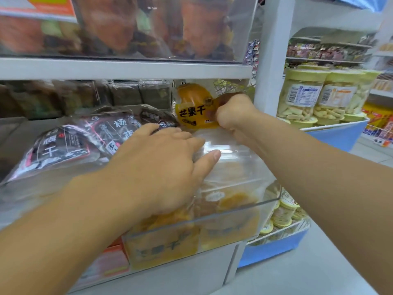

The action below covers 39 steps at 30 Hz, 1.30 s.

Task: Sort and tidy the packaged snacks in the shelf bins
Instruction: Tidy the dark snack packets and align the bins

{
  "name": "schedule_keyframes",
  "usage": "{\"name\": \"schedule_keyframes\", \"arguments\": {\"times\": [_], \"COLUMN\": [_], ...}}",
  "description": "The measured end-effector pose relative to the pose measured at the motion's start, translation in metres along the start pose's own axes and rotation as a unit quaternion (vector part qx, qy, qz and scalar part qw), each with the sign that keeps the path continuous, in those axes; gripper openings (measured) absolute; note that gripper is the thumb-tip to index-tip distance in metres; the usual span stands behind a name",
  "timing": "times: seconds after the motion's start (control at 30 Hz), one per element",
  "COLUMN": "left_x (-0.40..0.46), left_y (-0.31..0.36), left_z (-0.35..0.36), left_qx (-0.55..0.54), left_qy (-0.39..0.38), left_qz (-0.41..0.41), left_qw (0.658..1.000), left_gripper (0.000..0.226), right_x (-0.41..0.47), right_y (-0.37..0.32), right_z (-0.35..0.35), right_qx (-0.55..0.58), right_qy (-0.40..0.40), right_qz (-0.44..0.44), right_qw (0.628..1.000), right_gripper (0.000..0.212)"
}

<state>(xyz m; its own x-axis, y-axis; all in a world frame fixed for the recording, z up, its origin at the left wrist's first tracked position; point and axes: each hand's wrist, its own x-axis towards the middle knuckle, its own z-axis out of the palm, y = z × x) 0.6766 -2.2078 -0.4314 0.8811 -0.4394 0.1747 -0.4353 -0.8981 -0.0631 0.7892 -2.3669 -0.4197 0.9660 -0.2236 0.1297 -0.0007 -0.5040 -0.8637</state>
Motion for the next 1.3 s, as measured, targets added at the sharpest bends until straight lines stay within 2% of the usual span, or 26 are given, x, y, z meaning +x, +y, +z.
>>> {"name": "schedule_keyframes", "arguments": {"times": [0.17,0.33,0.43,0.5,0.53,0.63,0.73,0.87,1.03,1.1,1.17,1.3], "left_x": [-0.001,-0.002,-0.003,-0.004,-0.004,-0.002,-0.001,-0.001,-0.001,-0.002,-0.002,-0.001], "left_y": [-0.001,0.0,0.001,0.0,0.0,0.001,0.0,0.0,0.0,0.001,0.001,0.0], "left_z": [0.003,0.004,0.002,0.001,0.001,0.001,0.001,0.001,0.001,0.001,0.001,0.002], "left_qx": [-0.008,-0.007,-0.008,-0.009,-0.012,-0.026,-0.026,-0.022,-0.024,-0.024,-0.023,-0.024], "left_qy": [0.011,0.023,0.025,0.02,0.013,-0.025,-0.037,-0.037,-0.04,-0.037,-0.036,-0.039], "left_qz": [0.003,0.004,0.004,0.003,0.002,0.002,0.006,0.007,0.007,0.007,0.008,0.008], "left_qw": [1.0,1.0,1.0,1.0,1.0,0.999,0.999,0.999,0.999,0.999,0.999,0.999], "left_gripper": [0.082,0.08,0.08,0.078,0.077,0.073,0.071,0.07,0.069,0.068,0.068,0.067], "right_x": [0.015,0.025,0.025,0.028,0.027,0.023,0.022,0.017,0.014,0.014,0.012,-0.009], "right_y": [-0.001,-0.002,-0.01,-0.01,-0.01,-0.012,-0.018,-0.024,-0.018,-0.017,-0.016,-0.014], "right_z": [-0.004,-0.001,-0.003,-0.003,-0.001,0.007,0.008,0.0,-0.003,-0.005,-0.009,-0.022], "right_qx": [-0.027,-0.136,-0.236,-0.283,-0.318,-0.482,-0.54,-0.57,-0.609,-0.595,-0.55,-0.449], "right_qy": [-0.033,-0.048,-0.082,-0.072,-0.054,-0.025,-0.035,-0.057,-0.059,-0.06,-0.061,-0.057], "right_qz": [-0.019,-0.059,-0.052,-0.056,-0.06,-0.08,-0.087,-0.077,-0.13,-0.134,-0.118,-0.116], "right_qw": [0.999,0.988,0.967,0.955,0.945,0.872,0.837,0.816,0.781,0.79,0.825,0.884], "right_gripper": [0.038,0.037,0.037,0.035,0.031,0.025,0.021,0.028,0.008,0.013,0.026,0.035]}}
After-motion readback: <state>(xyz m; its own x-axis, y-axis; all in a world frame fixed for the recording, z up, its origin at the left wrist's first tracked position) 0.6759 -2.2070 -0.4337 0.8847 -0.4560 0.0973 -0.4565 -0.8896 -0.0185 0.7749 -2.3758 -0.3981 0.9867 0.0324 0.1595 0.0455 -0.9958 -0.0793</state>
